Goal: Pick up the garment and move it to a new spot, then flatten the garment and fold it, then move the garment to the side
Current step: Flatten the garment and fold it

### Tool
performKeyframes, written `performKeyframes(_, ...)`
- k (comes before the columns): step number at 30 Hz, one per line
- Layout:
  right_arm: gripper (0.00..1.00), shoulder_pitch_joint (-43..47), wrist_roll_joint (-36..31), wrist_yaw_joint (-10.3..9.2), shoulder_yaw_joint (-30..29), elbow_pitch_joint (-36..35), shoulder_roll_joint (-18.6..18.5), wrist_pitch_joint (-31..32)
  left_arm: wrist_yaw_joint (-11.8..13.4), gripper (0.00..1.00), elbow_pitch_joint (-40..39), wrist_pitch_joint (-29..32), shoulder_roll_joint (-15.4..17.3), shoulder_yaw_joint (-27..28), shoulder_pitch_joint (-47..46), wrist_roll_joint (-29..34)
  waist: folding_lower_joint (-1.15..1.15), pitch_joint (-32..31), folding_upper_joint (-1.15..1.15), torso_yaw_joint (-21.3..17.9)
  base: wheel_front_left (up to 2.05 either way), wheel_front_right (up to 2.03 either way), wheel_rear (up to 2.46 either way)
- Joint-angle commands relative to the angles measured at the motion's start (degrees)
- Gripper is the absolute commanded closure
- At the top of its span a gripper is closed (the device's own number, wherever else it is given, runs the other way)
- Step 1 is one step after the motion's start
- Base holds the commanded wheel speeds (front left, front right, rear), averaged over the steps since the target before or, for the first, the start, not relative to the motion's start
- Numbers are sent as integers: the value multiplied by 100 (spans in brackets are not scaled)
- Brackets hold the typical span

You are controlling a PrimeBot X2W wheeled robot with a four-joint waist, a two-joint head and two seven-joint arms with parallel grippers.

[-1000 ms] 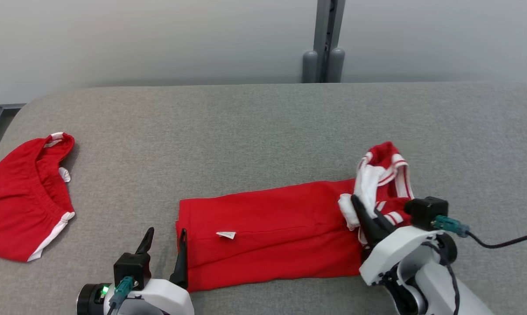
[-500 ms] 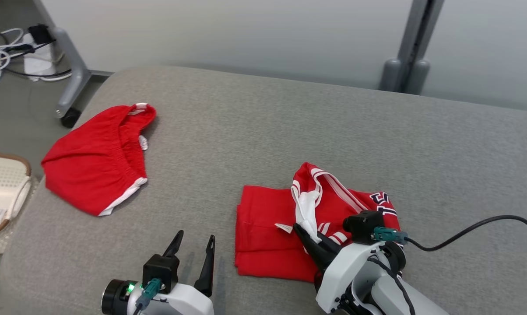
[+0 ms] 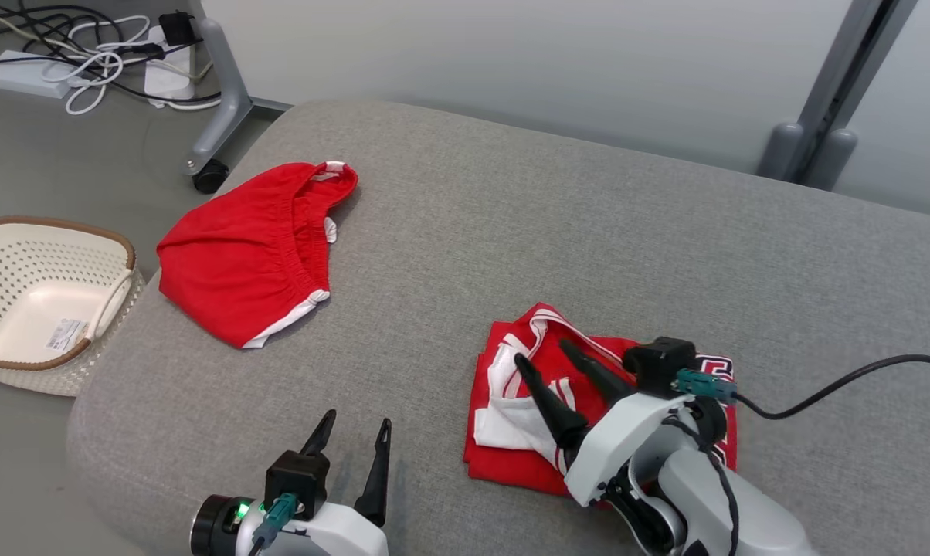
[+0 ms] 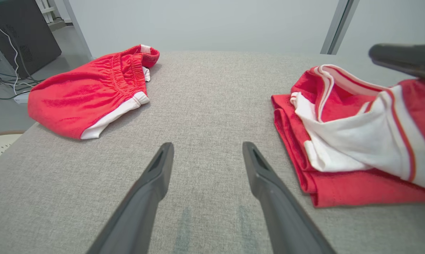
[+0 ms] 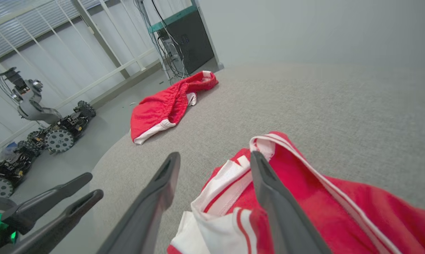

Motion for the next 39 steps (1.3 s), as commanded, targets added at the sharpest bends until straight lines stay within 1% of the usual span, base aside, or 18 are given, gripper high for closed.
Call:
performKeyframes(1, 0, -75, -47, 0, -162, 101, -67, -137, 47, 0, -20, -11, 19, 73, -82, -30, 0, -20, 0, -167, 0, 0, 0)
performKeyframes(5, 0, -84, -310, 0, -744, 307, -63, -249, 55, 0, -63, -11, 17, 218, -78, 15, 0, -46, 0, -487, 0, 0, 0)
performKeyframes(9, 0, 174, -918, 0, -1605, 105, -59, -250, 39, 0, -73, -11, 18, 362, -105, 74, 0, -60, 0, -808, 0, 0, 0)
performKeyframes(10, 0, 174, -918, 0, -1605, 105, -59, -250, 39, 0, -73, -11, 18, 362, -105, 74, 0, -60, 0, -808, 0, 0, 0)
performKeyframes(15, 0, 672, -1773, 0, -2781, -294, -58, -251, 28, 0, -121, -11, 20, 498, -115, 158, 0, -95, 0, -1103, 0, 0, 0)
performKeyframes(19, 0, 1157, -2359, 0, -3478, -646, -52, -251, 39, 0, -149, -11, 20, 643, 9, 217, 0, -160, 0, -1310, 0, 0, 0)
performKeyframes(26, 0, 1825, -2863, 0, -4186, -1104, -53, -252, 22, 0, -262, -11, 23, 1030, 244, 394, 0, -306, 0, -1567, 0, 0, 0)
performKeyframes(28, 0, 1993, -2870, 0, -4334, -1200, -53, -252, 22, 0, -294, -10, 26, 1167, 324, 418, 0, -352, 0, -1632, 0, 0, 0)
performKeyframes(35, 0, 2344, -3007, 0, -4377, -1281, -54, -253, -51, 0, -421, -11, 51, 1607, 627, 578, 0, -478, 0, -1890, 0, 0, 0)
performKeyframes(39, 0, 2436, -2933, 0, -4376, -1277, -54, -252, -93, 0, -434, -11, 51, 1782, 736, 638, 0, -505, 0, -1974, 0, 0, 0)
